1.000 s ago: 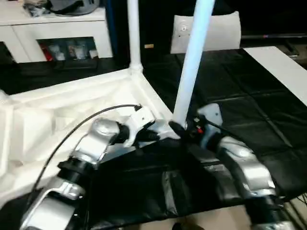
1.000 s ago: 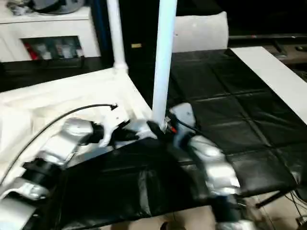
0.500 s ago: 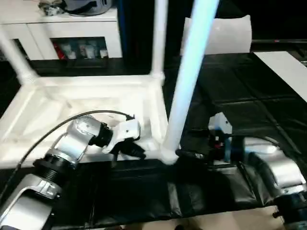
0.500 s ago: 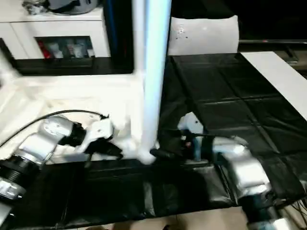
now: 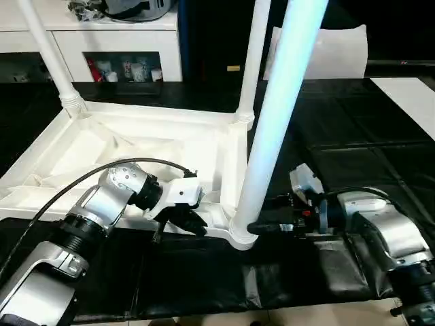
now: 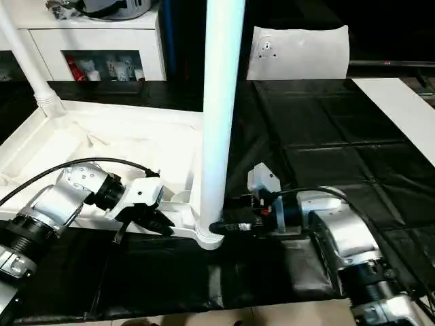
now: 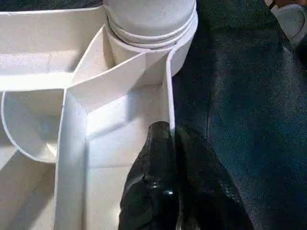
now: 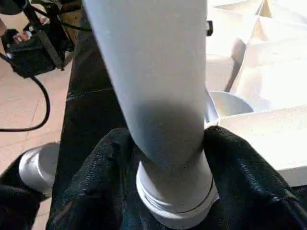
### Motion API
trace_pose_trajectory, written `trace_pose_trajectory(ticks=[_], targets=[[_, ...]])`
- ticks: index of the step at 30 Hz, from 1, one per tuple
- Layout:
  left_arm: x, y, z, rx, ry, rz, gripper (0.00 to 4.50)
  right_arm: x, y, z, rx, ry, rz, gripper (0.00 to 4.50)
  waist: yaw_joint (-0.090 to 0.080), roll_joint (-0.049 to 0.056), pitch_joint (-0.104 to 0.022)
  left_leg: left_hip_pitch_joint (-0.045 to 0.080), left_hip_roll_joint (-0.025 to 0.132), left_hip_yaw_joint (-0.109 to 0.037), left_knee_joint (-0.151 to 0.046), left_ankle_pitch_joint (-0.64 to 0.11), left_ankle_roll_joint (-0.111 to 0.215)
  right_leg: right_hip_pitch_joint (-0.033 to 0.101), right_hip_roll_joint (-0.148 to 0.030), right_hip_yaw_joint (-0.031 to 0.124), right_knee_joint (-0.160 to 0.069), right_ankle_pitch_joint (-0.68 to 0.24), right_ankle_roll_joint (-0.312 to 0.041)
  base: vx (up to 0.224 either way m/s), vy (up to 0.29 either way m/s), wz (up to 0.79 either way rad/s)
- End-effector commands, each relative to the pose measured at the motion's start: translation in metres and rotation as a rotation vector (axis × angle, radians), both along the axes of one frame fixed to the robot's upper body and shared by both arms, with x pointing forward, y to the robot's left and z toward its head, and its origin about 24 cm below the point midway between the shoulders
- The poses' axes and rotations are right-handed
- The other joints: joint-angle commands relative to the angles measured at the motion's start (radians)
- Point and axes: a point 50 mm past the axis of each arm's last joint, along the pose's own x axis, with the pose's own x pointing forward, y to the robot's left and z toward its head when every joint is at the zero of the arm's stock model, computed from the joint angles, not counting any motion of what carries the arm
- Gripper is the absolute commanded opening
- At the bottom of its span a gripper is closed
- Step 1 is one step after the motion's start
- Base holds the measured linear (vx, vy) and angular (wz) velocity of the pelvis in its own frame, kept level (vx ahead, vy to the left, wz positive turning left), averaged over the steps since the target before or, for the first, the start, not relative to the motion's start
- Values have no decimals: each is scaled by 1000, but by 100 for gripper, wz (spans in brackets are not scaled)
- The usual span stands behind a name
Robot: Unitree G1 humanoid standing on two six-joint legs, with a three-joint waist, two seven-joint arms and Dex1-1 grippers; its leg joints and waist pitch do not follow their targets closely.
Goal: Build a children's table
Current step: Rotate leg to tighten
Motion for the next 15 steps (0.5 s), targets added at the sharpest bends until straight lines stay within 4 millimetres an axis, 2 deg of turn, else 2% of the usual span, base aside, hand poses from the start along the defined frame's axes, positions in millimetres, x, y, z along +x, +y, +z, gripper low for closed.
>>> trace_pose_trajectory(ticks=[1,3,10,12,13,15], targets=[[-4,-11,-2,17,17,-91,0,1,5,3,-2,-14,27,224,-6,-10,-71,-2,19,12,-67,-134,59,61,-47,44,-53,-283,-197,0,0,0],[-4,-10,-3,18,17,-90,0,1,7,2,2,-12,30,200,-5,-9,-72,-1,19,12,-67,-132,60,61,-47,44,-52,-284,-194,0,0,0],[-5,-9,-4,18,16,-83,0,2,8,-1,-25,-44,6,190,-7,-10,-70,-2,18,12,-68,-140,55,60,-47,44,-56,-316,-181,0,0,0],[-5,-7,-4,19,16,-80,0,2,7,-1,-5,1,-14,190,-8,-12,-70,-2,17,12,-68,-142,55,60,-47,44,-56,-321,-179,0,0,0],[-5,-7,-4,19,16,-80,0,2,7,-1,-5,2,-14,224,-7,-11,-69,-1,17,12,-68,-145,55,60,-46,44,-57,-326,-178,0,0,0],[-5,-7,-4,19,16,-79,0,3,7,-2,-4,8,-17,258,-8,-11,-69,-1,18,11,-68,-149,54,59,-47,44,-58,-335,-174,0,0,0]])
